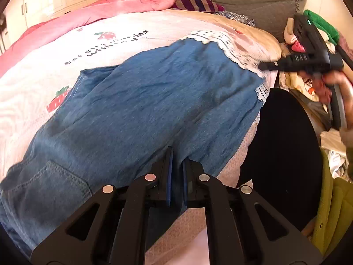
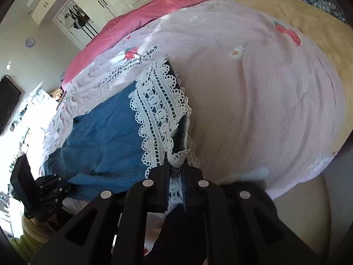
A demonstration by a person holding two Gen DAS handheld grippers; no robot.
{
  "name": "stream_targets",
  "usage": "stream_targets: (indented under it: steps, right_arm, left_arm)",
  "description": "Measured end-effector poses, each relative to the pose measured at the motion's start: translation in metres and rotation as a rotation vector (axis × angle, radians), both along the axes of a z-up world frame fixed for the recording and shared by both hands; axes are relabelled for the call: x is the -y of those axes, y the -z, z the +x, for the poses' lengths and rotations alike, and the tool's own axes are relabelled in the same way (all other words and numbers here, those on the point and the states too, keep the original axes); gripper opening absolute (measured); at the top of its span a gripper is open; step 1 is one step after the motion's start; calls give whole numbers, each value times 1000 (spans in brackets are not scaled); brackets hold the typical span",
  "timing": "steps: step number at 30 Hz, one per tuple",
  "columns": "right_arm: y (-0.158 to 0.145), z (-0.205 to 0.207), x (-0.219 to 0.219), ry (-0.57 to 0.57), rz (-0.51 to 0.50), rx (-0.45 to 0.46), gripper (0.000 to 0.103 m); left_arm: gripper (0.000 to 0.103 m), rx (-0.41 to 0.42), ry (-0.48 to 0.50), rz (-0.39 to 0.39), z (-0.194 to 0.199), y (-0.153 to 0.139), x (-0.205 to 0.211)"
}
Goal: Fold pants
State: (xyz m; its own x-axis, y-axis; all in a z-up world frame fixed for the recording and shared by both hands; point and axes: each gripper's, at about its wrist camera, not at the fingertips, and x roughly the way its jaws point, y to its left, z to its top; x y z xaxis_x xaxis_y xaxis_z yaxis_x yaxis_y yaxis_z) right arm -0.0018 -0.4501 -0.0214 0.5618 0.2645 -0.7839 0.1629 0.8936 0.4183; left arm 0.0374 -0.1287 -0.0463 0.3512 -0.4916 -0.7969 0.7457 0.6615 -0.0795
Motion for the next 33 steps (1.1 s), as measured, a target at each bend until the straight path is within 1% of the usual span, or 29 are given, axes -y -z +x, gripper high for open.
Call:
stream_targets:
  steps: [5,6,8,10,14,19,20,22,23,25,28,31,33]
  right_arm:
    - [-1,-9,-4,-19,7,7,8]
    - [-1,-9,-7,-26,-6,6,8]
    - [3,-8,-5,-28,-14,-18,8]
    - [9,-11,-4,-22,0,-41,8]
    - [9,-17,-2,-12,6,-34,8]
    - [14,-10,-13,-36,-69,-72,11]
    - [12,-11,-15,-39,-79,-72,13]
    - [10,-14,-12,-18,-97,-77,33]
    - [6,-18,-7,6,-101,-71,48]
    - [-1,-27,0,39,-110,-38,50]
    - [-13,-36,4,61,-162,3,50]
    - [-20,-35,-1,49,-199,25,50]
    - [-23,-31,-10,12,-208,40,50]
  left_arm:
    - [2,4,-10,4,-4,2,-6]
    - [2,4,-11,7,-6,3,-7]
    - [2,1,-17,4,-7,5,-10]
    - [2,-9,-31,-6,-8,7,-13]
    - [2,-10,-43,-16,-12,10,-17]
    - [2,-25,-63,-34,-9,13,-21]
    - [2,-26,-63,-39,-9,13,-22]
    - [2,-23,-64,-41,-11,12,-22]
    - [2,-20,-63,-38,-11,12,-22]
    - [2,-11,-62,-35,-13,11,-21]
    - [2,-7,-64,-34,-14,11,-20]
    - [0,-5,-54,-42,-19,7,-22]
    - [0,5,-49,-42,-25,2,-26]
